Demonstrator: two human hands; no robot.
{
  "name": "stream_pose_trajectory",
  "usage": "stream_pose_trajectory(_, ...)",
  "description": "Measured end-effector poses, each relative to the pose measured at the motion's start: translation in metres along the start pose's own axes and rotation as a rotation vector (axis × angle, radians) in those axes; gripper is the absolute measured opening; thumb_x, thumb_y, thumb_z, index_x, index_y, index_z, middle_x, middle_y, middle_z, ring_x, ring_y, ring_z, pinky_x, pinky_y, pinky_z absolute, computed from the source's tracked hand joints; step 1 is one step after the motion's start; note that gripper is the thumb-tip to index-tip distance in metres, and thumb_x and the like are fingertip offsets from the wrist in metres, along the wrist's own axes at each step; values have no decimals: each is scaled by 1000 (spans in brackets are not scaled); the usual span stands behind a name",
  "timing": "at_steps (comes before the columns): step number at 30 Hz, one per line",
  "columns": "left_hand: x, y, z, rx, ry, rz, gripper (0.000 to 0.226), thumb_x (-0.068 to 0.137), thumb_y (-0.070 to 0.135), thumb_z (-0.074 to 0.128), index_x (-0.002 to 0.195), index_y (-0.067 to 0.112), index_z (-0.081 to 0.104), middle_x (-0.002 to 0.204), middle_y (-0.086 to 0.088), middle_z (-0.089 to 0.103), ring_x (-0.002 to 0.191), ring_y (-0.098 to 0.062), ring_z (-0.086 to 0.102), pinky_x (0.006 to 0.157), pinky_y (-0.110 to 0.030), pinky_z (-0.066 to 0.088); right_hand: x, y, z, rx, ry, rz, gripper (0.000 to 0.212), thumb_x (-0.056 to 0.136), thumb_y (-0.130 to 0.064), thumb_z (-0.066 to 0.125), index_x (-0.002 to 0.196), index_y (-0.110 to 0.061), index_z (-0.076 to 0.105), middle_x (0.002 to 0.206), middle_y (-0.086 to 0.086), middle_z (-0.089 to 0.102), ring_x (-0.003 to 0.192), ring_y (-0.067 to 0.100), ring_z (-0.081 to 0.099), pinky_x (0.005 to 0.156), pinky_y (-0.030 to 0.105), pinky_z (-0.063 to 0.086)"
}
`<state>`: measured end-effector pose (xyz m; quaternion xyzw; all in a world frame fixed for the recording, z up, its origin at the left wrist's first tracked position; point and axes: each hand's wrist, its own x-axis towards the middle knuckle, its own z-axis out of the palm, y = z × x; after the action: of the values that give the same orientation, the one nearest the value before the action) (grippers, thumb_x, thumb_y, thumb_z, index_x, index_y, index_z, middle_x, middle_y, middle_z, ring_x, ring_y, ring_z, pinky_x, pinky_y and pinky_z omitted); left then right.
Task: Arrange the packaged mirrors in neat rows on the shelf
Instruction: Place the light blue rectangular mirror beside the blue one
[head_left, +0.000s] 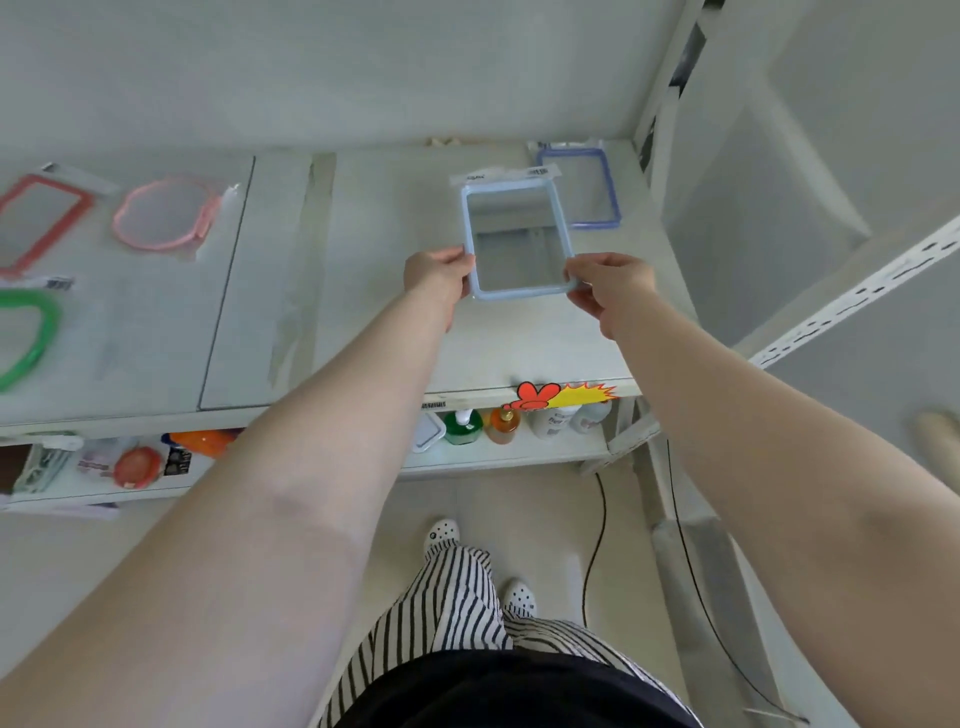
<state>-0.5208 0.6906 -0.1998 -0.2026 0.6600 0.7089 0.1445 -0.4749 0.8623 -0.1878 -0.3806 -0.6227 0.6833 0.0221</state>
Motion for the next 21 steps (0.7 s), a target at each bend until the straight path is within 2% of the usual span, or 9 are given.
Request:
stream_pose_trajectory(2, 13, 7, 3, 26, 3, 2, 32, 92, 4, 58, 124, 5, 60, 100, -8, 61, 88, -21, 58, 72, -18, 52, 11, -8, 5, -4, -10, 11, 23, 74, 5, 70, 60, -11, 62, 64, 7, 55, 53, 18, 48, 68, 29, 47)
stream_pose_trajectory(4, 28, 14, 6, 49, -8, 2, 34, 92, 0, 56, 125, 4, 60, 102, -8, 61, 89, -22, 58, 78, -22, 51, 23, -16, 11, -12, -22, 14, 23, 73, 4, 70, 60, -11, 60, 63, 6, 52, 52, 17, 44, 64, 26, 45)
stream_pose_trajectory(7, 50, 24, 13, 95, -40, 13, 39, 90, -5, 52, 128, 2, 57, 104, -10, 60, 92, -23, 57, 69, -19, 48, 43, -27, 21, -22, -38, 7, 23, 75, 2, 70, 61, -13, 58, 62, 5, 51, 53, 17, 42, 63, 26, 42)
stream_pose_trajectory(10, 74, 32, 21, 118, -22, 49, 41, 89, -8, 52, 129, 1, 56, 107, -11, 60, 94, -20, 54, 67, -20, 47, 67, -34, 30, -33, -59, -25, 19, 79, -2, 71, 67, -13, 61, 70, 8, 58, 60, 17, 51, 68, 25, 50)
stream_pose_trajectory(12, 94, 34, 26, 111, 32, 105, 41, 87, -9, 56, 127, -2, 57, 115, -19, 64, 96, -20, 57, 69, -25, 49, 84, -36, 36, -45, -86, -55, 17, 81, -2, 72, 71, -12, 61, 72, 8, 59, 61, 15, 53, 59, 19, 55)
stream_pose_trajectory(16, 134, 23, 33, 119, 144, 151, 37, 80, -4, 68, 117, -2, 65, 119, -22, 67, 109, -31, 65, 97, -38, 53, 115, -33, 49, -79, -72, -99, 15, 80, -4, 74, 72, -12, 64, 70, 6, 60, 59, 13, 54, 53, 14, 55)
stream_pose_trajectory(18, 153, 15, 35, 105, 162, 147, 37, 78, -2, 70, 115, 0, 67, 117, -20, 68, 109, -31, 66, 99, -40, 52, 130, -28, 56, -104, -49, -122, 12, 80, -5, 74, 74, -11, 66, 71, 8, 62, 56, 14, 53, 45, 12, 51)
stream_pose_trajectory(20, 166, 11, 36, 100, 166, 157, 37, 79, -1, 70, 115, 1, 67, 116, -20, 69, 108, -30, 66, 99, -39, 52, 143, -25, 63, -136, -40, -139, 4, 81, -7, 74, 83, -7, 70, 73, 8, 63, 55, 13, 52, 47, 13, 50)
stream_pose_trajectory(21, 172, 9, 36, 99, 169, 167, 37, 80, 0, 69, 116, 1, 67, 117, -20, 68, 108, -30, 67, 99, -39, 52, 150, -24, 66, -148, -43, -151, 10, 81, -7, 74, 90, -5, 71, 72, 7, 62, 55, 13, 51, 51, 14, 51)
